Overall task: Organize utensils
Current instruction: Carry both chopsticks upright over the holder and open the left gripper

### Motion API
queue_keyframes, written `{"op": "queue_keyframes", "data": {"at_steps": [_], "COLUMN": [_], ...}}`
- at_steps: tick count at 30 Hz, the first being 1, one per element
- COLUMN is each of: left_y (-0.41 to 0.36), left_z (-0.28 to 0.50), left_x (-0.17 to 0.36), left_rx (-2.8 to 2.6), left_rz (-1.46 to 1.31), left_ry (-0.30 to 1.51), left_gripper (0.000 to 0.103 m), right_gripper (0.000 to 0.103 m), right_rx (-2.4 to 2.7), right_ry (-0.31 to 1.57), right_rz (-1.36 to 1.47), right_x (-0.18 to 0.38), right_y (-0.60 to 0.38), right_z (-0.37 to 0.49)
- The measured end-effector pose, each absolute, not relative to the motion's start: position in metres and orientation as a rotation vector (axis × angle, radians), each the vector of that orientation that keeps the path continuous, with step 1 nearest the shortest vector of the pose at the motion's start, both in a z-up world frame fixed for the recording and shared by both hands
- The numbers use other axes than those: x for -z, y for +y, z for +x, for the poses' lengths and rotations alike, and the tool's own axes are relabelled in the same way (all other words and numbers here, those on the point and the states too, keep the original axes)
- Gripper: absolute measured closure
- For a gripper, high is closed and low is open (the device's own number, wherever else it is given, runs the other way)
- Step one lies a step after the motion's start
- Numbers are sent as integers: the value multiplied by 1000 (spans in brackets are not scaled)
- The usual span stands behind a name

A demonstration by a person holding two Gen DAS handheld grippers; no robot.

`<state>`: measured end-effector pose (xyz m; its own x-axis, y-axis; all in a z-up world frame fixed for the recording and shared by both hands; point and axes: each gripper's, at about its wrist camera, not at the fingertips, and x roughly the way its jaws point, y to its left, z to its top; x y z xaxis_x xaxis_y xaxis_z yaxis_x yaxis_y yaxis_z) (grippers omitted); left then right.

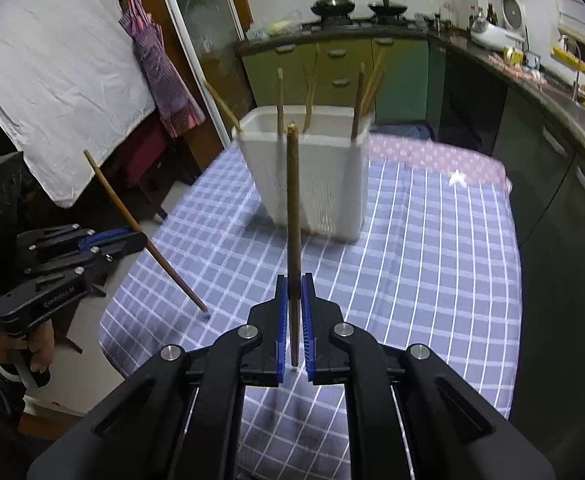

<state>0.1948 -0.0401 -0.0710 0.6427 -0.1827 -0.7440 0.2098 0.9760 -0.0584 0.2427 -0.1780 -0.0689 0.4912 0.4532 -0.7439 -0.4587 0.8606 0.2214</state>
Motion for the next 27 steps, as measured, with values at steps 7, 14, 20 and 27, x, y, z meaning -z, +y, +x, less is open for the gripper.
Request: {"op": "queue_keyframes", "data": {"at_steps": [7, 14, 20, 27], "left_y": [-48, -66, -78, -81], "left_z": [217, 251, 298, 338], "left_x": [8, -53, -59, -7], "left_rx": [253, 237, 179, 147], "left_rz": [13, 27, 40, 53], "left_ry": [727, 557, 514, 638], "left_gripper": [96, 96, 96, 96], "right_gripper": [95, 95, 95, 95], "right_rx": [-554, -546, -532, -508], "right_ry": [743, 618, 592, 585], "right_rz": [7, 14, 13, 34], "right_x": [2, -57, -71, -69], "right_y": [-182, -178, -173, -173], "right_z": [257, 280, 303, 334]}}
